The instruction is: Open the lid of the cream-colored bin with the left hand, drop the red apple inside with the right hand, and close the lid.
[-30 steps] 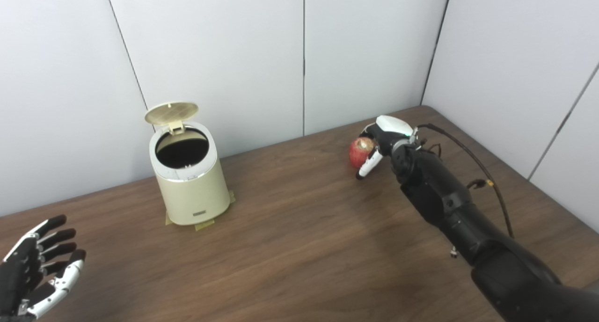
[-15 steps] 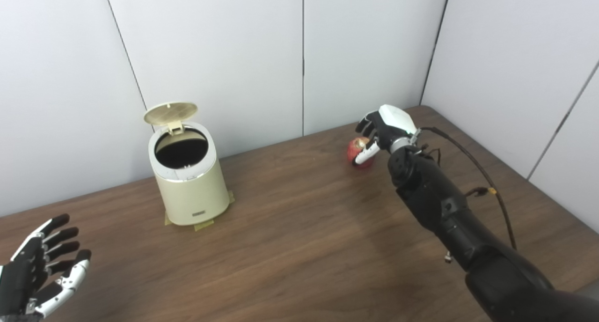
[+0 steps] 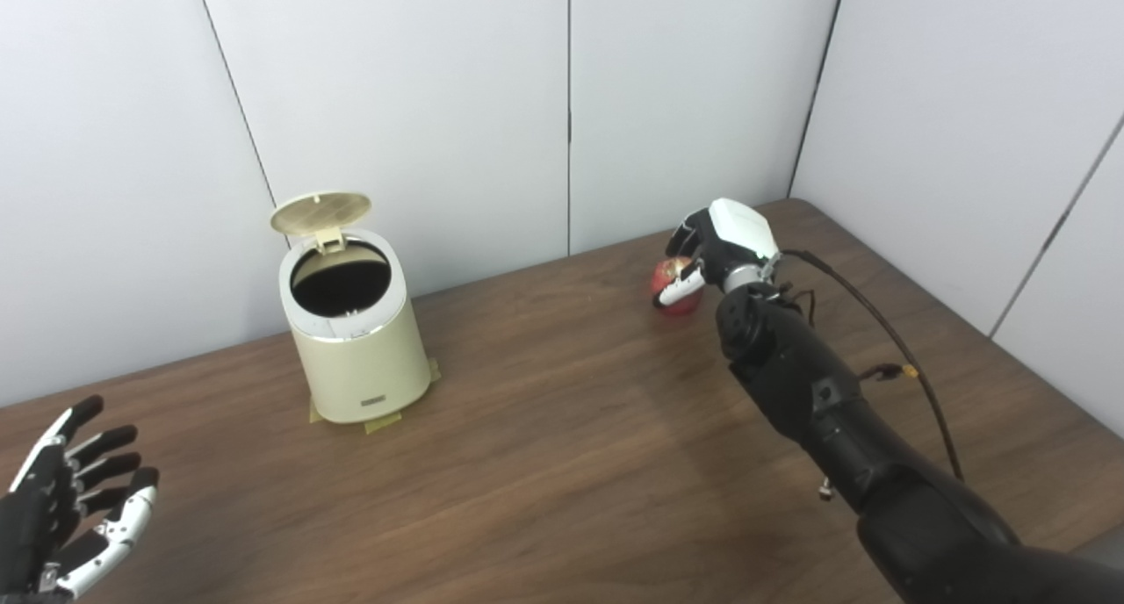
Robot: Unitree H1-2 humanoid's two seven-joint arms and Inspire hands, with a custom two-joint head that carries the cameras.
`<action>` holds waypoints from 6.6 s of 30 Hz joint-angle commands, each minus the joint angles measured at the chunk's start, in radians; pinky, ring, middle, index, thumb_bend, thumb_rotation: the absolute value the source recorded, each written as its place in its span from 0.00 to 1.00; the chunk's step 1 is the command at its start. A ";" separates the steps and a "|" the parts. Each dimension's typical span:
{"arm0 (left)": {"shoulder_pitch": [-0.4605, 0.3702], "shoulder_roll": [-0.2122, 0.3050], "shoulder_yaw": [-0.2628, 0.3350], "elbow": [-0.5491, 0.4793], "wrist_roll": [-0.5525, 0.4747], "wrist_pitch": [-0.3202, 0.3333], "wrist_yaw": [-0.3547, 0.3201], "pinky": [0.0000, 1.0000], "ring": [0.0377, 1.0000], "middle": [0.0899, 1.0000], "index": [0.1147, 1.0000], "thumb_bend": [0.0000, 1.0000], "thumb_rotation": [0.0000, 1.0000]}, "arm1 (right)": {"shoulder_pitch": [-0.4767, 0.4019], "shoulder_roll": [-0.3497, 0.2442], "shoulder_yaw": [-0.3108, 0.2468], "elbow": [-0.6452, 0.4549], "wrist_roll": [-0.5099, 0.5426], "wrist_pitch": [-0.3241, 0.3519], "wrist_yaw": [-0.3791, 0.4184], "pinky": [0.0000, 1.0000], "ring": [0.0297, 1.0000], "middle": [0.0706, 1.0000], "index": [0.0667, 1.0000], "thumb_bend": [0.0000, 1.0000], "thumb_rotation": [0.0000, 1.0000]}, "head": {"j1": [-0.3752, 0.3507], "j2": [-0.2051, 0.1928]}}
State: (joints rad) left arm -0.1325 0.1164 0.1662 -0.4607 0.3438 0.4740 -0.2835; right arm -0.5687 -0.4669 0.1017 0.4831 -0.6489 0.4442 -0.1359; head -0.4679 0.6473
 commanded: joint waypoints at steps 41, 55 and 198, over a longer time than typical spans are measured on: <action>-0.001 -0.009 -0.050 -0.034 -0.017 -0.005 0.056 0.77 0.83 0.86 0.99 0.22 0.00 | -0.003 -0.089 0.008 -0.182 -0.020 -0.155 -0.126 0.40 0.38 0.47 0.44 0.52 0.00 | 0.045 -0.005; 0.026 -0.006 -0.065 -0.020 -0.002 -0.005 0.074 0.82 0.82 0.83 0.95 0.28 0.00 | 0.001 -0.085 0.019 -0.505 -0.094 -0.176 -0.015 0.35 0.35 0.48 0.46 0.52 0.00 | 0.140 0.008; 0.055 -0.077 -0.174 0.040 -0.042 -0.039 0.270 0.79 0.80 0.79 0.79 0.36 0.21 | -0.113 0.282 0.129 -0.527 -0.070 -0.218 0.151 0.35 0.38 0.47 0.48 0.52 0.00 | 0.438 -0.023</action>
State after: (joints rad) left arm -0.0183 0.0339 -0.0203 -0.4144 0.3086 0.4514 -0.0300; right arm -0.6567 -0.1688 0.2507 -0.0013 -0.7208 0.2091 0.0073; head -0.0291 0.6228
